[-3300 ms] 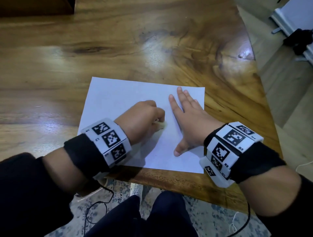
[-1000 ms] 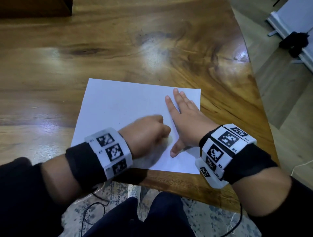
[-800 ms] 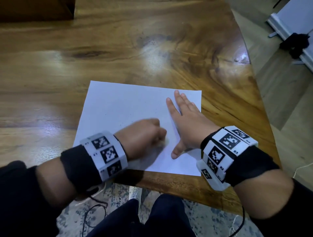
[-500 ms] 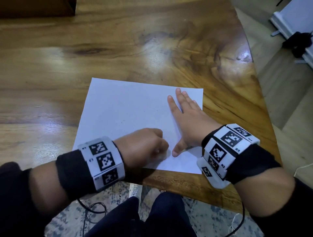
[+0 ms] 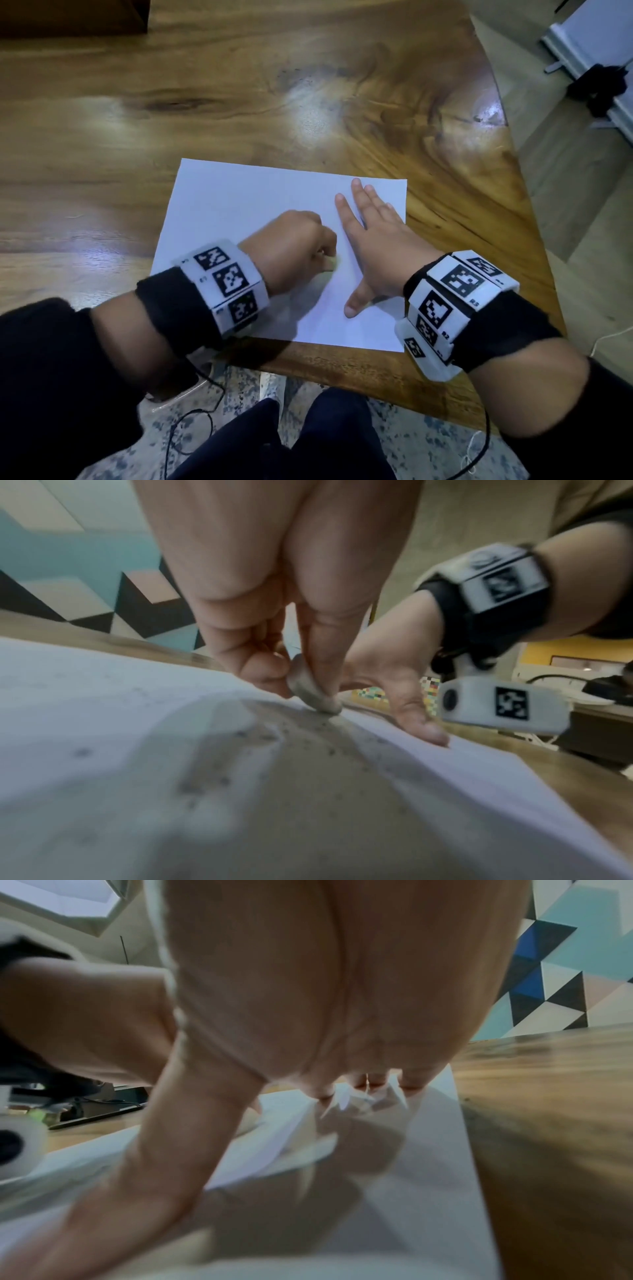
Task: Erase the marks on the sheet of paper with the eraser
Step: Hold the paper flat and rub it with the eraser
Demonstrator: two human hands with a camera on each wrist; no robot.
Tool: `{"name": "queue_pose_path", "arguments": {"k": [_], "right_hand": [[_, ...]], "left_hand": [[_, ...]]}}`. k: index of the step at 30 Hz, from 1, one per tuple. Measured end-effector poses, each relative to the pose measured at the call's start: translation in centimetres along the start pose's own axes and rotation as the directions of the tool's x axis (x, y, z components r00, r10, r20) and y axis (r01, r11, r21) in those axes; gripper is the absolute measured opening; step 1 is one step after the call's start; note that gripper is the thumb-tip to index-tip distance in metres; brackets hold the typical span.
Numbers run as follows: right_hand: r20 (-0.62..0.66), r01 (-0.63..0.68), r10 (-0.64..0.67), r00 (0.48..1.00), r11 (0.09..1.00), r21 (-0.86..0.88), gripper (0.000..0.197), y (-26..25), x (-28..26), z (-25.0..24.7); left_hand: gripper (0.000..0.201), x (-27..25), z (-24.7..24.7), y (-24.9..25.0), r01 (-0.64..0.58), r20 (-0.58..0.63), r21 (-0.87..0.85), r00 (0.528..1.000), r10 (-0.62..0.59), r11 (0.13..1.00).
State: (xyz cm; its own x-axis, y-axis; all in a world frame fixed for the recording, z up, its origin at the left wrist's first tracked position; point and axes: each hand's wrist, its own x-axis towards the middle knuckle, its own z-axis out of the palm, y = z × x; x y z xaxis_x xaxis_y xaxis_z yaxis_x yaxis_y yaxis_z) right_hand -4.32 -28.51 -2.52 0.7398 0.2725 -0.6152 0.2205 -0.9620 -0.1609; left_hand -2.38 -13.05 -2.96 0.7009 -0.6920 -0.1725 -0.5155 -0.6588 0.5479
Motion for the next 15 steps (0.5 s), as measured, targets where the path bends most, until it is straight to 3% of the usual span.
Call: {"name": "queue_pose_path", "arguments": {"k": [2,4,6,7,11,13,15], "right_hand": [[0.0,0.003,-0.003,1.0,1.0,0.007,0.153,0.0,0.0,0.0],[0.002,0.003,-0.003,1.0,1.0,0.027,0.153,0.0,-0.1,-0.1],[0.0,0.004,-0.004,1.0,1.0,0.025,0.153,0.1,-0.1,-0.1],[0.001,0.004,-0.004,1.0,1.0,0.021,0.153,0.0,-0.1,-0.1],[-0.002,0.001,-0.001,1.0,0.999,0.034,0.152,0.0,-0.1,-0.1],[-0.008,0.005,-0.005,1.0,0.999,0.044,0.152,0.0,-0.1,0.0],[-0.014,0.008,-0.007,1.0,0.999,0.036,0.152,0.1,-0.2,0.0]], "left_hand": [[0.016,-0.4,0.5,0.3,-0.036,0.011,-0.008,0.999,0.036,0.999],[0.028,-2.2,1.1,1.8,-0.123,0.154,-0.055,0.979,0.13,0.991],[0.022,-2.7,0.9,2.1,-0.08,0.317,-0.085,0.943,0.103,0.993],[0.015,-2.1,0.5,1.8,-0.067,0.334,-0.06,0.939,0.083,0.996],[0.011,0.8,-0.3,0.7,-0.027,0.073,0.06,0.997,0.023,0.998],[0.019,-0.5,0.4,1.2,-0.097,0.102,0.034,0.991,0.093,0.995],[0.027,-2.7,1.0,2.1,-0.165,0.242,-0.045,0.955,0.171,0.985]]}}
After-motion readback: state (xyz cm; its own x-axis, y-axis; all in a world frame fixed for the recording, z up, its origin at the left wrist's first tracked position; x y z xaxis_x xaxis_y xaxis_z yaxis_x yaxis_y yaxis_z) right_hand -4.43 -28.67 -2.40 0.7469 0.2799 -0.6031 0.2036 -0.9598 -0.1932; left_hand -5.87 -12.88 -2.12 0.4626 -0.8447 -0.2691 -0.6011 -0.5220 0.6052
